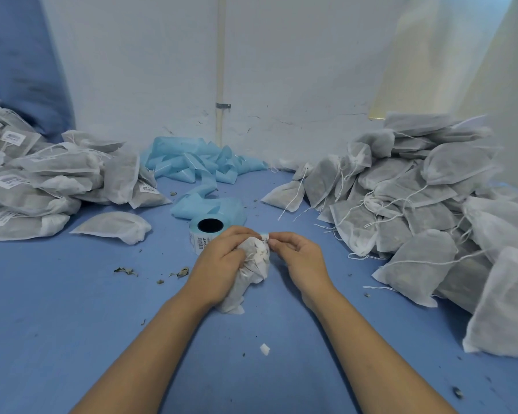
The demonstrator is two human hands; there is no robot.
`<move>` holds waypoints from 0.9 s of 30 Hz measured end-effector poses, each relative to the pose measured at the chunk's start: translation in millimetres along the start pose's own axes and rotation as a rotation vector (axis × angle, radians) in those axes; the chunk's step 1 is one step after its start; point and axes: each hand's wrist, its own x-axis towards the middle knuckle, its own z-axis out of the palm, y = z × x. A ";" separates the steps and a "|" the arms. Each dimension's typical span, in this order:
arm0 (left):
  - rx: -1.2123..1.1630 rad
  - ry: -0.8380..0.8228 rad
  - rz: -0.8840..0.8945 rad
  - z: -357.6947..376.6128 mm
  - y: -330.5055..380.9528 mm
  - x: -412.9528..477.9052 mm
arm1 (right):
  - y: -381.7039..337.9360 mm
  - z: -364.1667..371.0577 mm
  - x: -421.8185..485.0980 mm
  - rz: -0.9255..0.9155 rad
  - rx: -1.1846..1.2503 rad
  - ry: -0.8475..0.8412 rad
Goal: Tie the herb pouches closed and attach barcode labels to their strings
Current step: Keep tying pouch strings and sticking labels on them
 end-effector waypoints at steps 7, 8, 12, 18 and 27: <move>-0.033 -0.006 0.022 0.4 -1.3 0.3 | -1.3 0.5 -1.4 0.014 0.045 -0.010; -0.034 -0.003 0.027 0.8 -1.1 0.2 | -1.7 0.7 -1.9 0.017 0.052 -0.002; -0.048 0.004 0.032 1.8 -0.3 -0.3 | -3.9 1.1 -2.2 0.038 0.085 0.027; -0.053 0.007 0.033 3.3 1.4 -0.3 | -5.4 0.1 -1.4 0.067 0.121 0.067; -0.076 0.002 0.017 3.6 4.4 -0.6 | -6.5 -0.8 -0.5 0.073 0.125 0.098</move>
